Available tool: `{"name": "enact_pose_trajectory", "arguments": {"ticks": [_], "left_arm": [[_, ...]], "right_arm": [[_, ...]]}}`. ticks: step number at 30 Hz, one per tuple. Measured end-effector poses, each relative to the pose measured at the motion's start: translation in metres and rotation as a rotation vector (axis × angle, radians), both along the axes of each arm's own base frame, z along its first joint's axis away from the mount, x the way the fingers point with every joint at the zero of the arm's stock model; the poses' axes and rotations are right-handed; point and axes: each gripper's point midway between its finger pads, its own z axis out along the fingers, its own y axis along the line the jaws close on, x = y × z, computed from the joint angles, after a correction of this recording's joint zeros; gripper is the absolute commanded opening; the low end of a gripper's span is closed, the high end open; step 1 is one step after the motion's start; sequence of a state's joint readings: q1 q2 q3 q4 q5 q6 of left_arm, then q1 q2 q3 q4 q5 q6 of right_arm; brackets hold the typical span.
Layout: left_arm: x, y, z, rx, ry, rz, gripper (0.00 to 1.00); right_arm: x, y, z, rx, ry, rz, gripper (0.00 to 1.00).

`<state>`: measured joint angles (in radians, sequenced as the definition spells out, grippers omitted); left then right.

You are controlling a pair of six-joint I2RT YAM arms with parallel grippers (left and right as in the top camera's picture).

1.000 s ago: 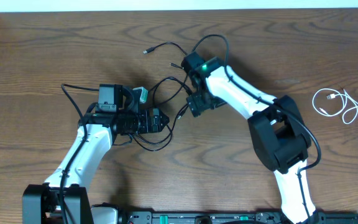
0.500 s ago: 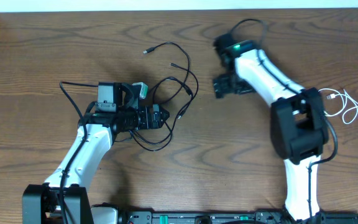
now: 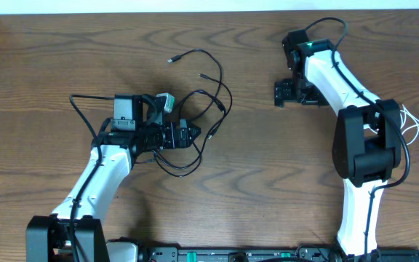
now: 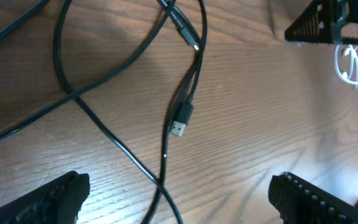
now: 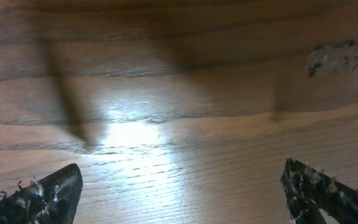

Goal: Untangle cables

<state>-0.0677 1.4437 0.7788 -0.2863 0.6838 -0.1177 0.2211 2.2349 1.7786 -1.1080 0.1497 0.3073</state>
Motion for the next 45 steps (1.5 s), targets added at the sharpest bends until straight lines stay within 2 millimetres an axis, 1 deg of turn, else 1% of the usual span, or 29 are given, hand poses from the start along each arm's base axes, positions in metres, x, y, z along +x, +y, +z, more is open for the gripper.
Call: {"name": "enact_pose_trajectory", "arguments": {"ticks": [3, 5, 6, 8, 9, 10, 12, 13, 14, 17, 20, 23, 26, 30, 31, 32, 36, 39, 40, 41, 43, 45], "left_arm": [[0.003, -0.001, 0.01, -0.012, 0.025, 0.019, 0.88], [0.01, 0.0, 0.027, -0.015, 0.035, 0.035, 0.82], [0.015, 0.0, 0.036, -0.013, 0.035, 0.04, 0.76], [0.029, -0.001, 0.061, -0.015, 0.009, 0.053, 0.57], [0.038, -0.002, 0.074, -0.014, -0.018, 0.058, 0.5], [0.045, -0.005, 0.085, -0.011, -0.051, 0.053, 0.36], [0.053, -0.012, 0.098, -0.003, -0.099, 0.04, 0.21], [0.054, -0.016, 0.101, 0.009, -0.117, 0.032, 0.12], [0.054, -0.021, 0.1, 0.025, -0.122, 0.024, 0.08], [0.05, -0.039, 0.087, 0.088, -0.115, -0.008, 0.08], [0.047, -0.059, 0.068, 0.179, -0.124, -0.06, 0.08], [0.044, -0.073, 0.048, 0.266, -0.123, -0.101, 0.08], [0.045, -0.085, 0.03, 0.317, -0.127, -0.131, 0.08], [0.052, -0.094, 0.002, 0.353, -0.113, -0.149, 0.08], [0.053, -0.095, -0.002, 0.358, -0.111, -0.149, 0.08], [0.056, -0.096, -0.014, 0.369, -0.1, -0.151, 0.08], [0.065, -0.098, -0.044, 0.385, -0.079, -0.149, 0.12], [0.073, -0.099, -0.053, 0.384, -0.089, -0.14, 0.17], [0.076, -0.1, -0.055, 0.382, -0.098, -0.136, 0.26], [0.079, -0.1, -0.056, 0.379, -0.106, -0.129, 0.31], [0.087, -0.101, -0.056, 0.375, -0.128, -0.105, 0.32], [0.093, -0.101, -0.054, 0.367, -0.141, -0.072, 0.37]], "right_arm": [[0.0, -0.001, 0.0, -0.001, 0.0, -0.003, 0.99], [0.0, -0.001, 0.0, 0.0, 0.0, -0.003, 0.99], [0.0, -0.001, 0.0, 0.0, 0.0, -0.003, 0.99], [0.0, -0.001, 0.0, 0.0, 0.0, -0.003, 0.99], [0.0, -0.001, 0.0, 0.0, 0.0, -0.003, 0.99], [0.0, -0.001, 0.0, 0.0, 0.0, -0.003, 0.99], [0.0, -0.001, 0.0, 0.0, 0.0, -0.003, 0.99], [0.0, -0.001, 0.0, 0.0, 0.0, -0.003, 0.99], [0.0, -0.001, 0.0, 0.0, 0.0, -0.003, 0.99], [0.0, -0.001, 0.0, 0.0, -0.001, -0.003, 0.99], [0.001, -0.001, 0.0, 0.0, -0.001, -0.003, 0.99], [0.001, -0.001, 0.0, 0.0, -0.001, -0.003, 0.99], [0.001, -0.001, 0.0, 0.0, -0.001, -0.003, 0.99], [0.001, -0.001, 0.0, 0.0, -0.001, -0.003, 0.99], [0.001, -0.001, 0.0, 0.001, -0.001, -0.003, 0.99], [0.001, -0.001, 0.0, 0.0, -0.001, -0.003, 0.99], [0.001, -0.001, 0.0, 0.0, -0.002, -0.003, 0.99], [0.001, -0.001, 0.0, 0.001, -0.003, -0.003, 0.99], [0.001, -0.001, 0.0, 0.001, -0.005, -0.003, 0.99], [0.001, -0.001, 0.0, 0.002, -0.005, -0.003, 0.99], [0.002, -0.001, 0.0, 0.002, -0.007, -0.003, 0.99], [0.002, 0.0, 0.0, 0.003, -0.007, -0.002, 0.99]]}}
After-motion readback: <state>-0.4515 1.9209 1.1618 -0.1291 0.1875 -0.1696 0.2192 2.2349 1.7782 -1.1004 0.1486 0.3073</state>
